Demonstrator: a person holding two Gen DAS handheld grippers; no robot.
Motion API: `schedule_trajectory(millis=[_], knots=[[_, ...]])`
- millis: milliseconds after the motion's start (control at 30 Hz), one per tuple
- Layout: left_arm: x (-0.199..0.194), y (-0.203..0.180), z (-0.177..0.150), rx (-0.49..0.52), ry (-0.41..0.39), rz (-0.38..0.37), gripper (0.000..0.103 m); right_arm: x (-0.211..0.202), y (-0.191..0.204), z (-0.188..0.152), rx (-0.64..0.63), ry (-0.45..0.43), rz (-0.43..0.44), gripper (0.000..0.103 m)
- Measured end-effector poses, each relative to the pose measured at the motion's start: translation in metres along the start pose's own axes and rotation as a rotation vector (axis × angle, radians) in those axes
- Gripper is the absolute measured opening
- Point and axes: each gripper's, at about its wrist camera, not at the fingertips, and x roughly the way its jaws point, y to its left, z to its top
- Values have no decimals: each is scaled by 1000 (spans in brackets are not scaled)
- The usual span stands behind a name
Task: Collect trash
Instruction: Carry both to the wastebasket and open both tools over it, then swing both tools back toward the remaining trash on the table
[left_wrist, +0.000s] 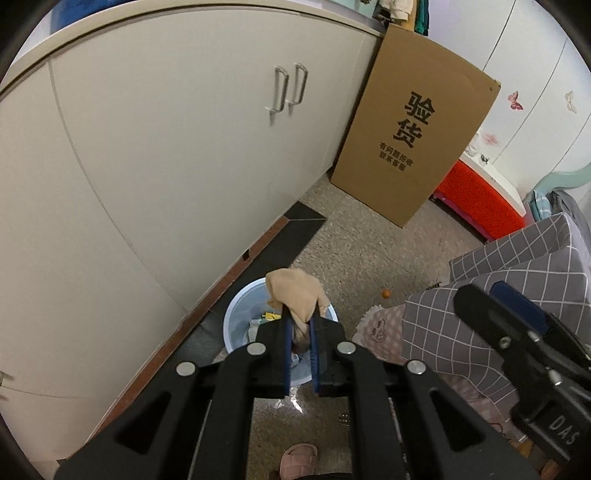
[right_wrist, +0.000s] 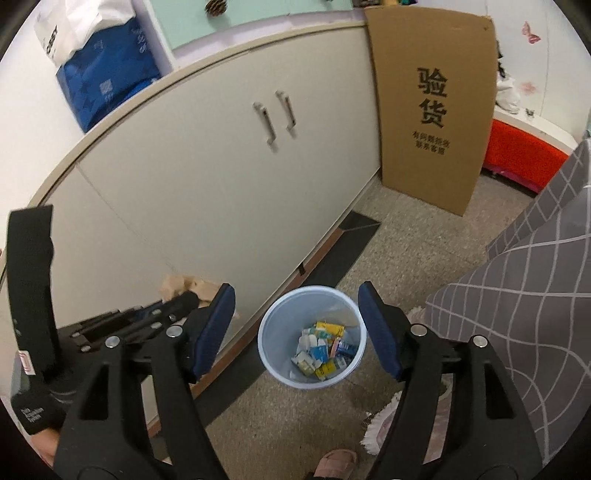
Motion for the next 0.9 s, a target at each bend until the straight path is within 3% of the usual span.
schedule_trajectory(millis=[133,200,267,300,600,900], knots=[[8,-7,10,5,14,-8,9,-5,-9,3,31,-40,-16,69],[11,-9,14,2,27,-18,20,-8,-13,5,47,-55,-17,69],[15,-11,21,-19,41,-10,77,-11,-15,6,56,-67,-25,70],[16,-11,23,-26,38,-10,80,-12,-17,7,60,-73,-27,70],[0,-16,21,-60,29,-3,80,-23,-22,6,80,-80,-28,71],[-53,-36,9,-37,-52,-24,80,-63,-25,6,91,-130,-23,71]])
